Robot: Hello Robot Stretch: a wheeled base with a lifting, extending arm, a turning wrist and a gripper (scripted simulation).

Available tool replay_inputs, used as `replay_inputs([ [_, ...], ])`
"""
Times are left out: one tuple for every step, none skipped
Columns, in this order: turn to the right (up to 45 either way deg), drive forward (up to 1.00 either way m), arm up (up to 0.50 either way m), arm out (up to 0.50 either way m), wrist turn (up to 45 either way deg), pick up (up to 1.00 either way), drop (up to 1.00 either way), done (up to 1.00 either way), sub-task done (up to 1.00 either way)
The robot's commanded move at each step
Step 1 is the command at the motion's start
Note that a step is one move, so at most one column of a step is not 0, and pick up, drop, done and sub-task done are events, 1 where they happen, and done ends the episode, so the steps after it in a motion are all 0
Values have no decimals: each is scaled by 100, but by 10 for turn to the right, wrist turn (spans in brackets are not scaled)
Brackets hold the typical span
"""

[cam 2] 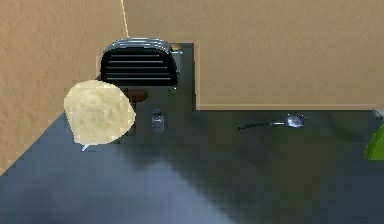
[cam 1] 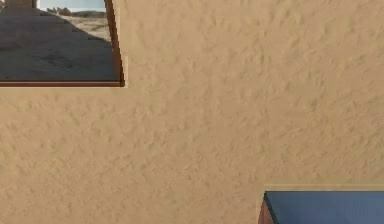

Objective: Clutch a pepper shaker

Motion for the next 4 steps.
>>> replay_inputs([
  [0,0,50,0,0,0,0,0,0],
  [0,0,38,0,0,0,0,0,0],
  [0,0,0,36,0,0,0,0,0],
  [0,0,0,0,450,0,0,0,0],
])
